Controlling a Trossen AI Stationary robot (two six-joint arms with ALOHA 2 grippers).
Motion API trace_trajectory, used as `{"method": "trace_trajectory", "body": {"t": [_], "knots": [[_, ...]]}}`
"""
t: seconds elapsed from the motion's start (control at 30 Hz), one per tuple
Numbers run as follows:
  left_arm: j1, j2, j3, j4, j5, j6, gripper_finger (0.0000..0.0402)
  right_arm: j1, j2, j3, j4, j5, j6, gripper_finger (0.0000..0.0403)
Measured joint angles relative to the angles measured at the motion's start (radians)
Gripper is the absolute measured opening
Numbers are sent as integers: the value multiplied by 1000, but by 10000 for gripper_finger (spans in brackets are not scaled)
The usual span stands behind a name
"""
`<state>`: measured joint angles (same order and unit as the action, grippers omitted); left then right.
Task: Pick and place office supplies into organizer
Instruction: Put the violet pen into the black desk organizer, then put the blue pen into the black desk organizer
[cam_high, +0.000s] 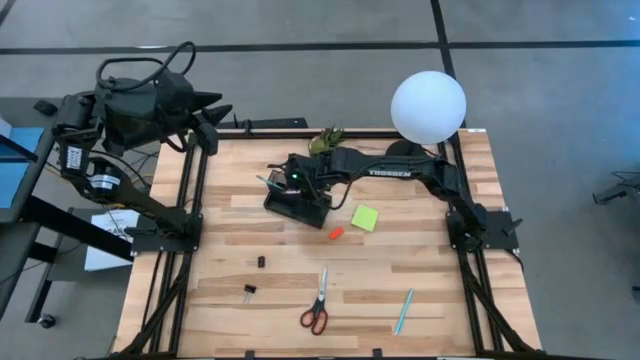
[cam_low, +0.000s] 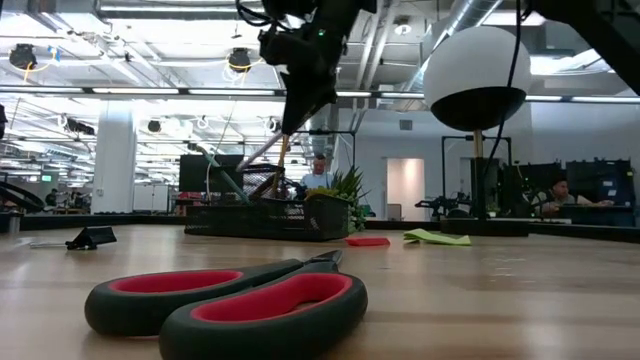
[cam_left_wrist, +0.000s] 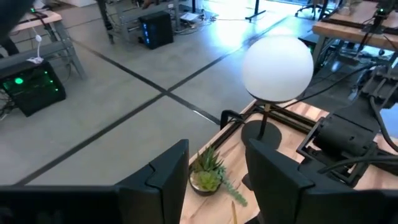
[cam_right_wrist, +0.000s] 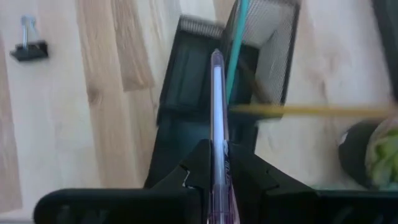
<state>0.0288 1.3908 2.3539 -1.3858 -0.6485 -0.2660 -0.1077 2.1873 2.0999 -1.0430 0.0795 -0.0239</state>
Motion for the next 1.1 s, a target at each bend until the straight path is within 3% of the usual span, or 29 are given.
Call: {"method": "trace_trajectory", "body": {"t": [0.63, 0.97, 1.1], "knots": [[0, 3, 0, -65, -21, -2, 155, -87, 58, 61, 44, 3, -10, 32], [0, 3, 0, -69, -15, 28, 155, -97, 59, 58, 83, -7, -90, 71], [0, 3, 0, -69, -14, 29, 155, -97, 59, 58, 96, -64, -90, 85]]}}
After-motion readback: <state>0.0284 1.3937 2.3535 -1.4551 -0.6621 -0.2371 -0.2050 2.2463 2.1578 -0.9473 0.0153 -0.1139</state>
